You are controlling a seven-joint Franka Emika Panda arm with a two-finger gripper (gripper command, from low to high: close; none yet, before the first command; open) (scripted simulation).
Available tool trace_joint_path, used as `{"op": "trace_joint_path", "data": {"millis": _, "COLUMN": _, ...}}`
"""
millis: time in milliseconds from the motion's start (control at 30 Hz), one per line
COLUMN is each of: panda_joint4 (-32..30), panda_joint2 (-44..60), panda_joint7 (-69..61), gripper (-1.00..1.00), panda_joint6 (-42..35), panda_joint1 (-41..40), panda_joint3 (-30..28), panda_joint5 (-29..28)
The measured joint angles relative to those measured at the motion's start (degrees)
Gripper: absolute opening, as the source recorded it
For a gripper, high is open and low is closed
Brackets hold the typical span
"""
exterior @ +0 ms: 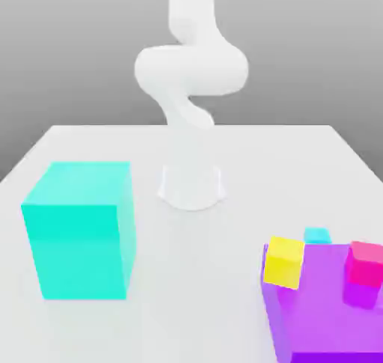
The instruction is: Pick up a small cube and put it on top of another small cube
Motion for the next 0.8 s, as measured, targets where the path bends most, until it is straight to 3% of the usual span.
{"op": "trace_joint_path", "data": {"millis": 400, "panda_joint4": -17.56, "panda_joint2": 23.08, "panda_joint7": 27.41, "gripper": 0.00, "panda_joint6": 17.04, "panda_joint1": 2.30, "panda_joint3": 23.68, "panda_joint5": 0.43}}
{"op": "trace_joint_path", "data": {"millis": 600, "panda_joint4": -27.63, "panda_joint2": 38.63, "panda_joint7": 45.45, "gripper": 0.00, "panda_joint6": 27.91, "panda_joint1": 7.74, "panda_joint3": 34.61, "panda_joint5": -0.97}}
{"op": "trace_joint_path", "data": {"millis": 667, "panda_joint4": -29.13, "panda_joint2": 42.01, "panda_joint7": 49.56, "gripper": 0.00, "panda_joint6": 30.33, "panda_joint1": 10.74, "panda_joint3": 35.31, "panda_joint5": -2.45}}
{"op": "trace_joint_path", "data": {"millis": 800, "panda_joint4": -28.50, "panda_joint2": 46.41, "panda_joint7": 56.50, "gripper": 0.00, "panda_joint6": 33.15, "panda_joint1": 12.73, "panda_joint3": 30.39, "panda_joint5": -10.43}}
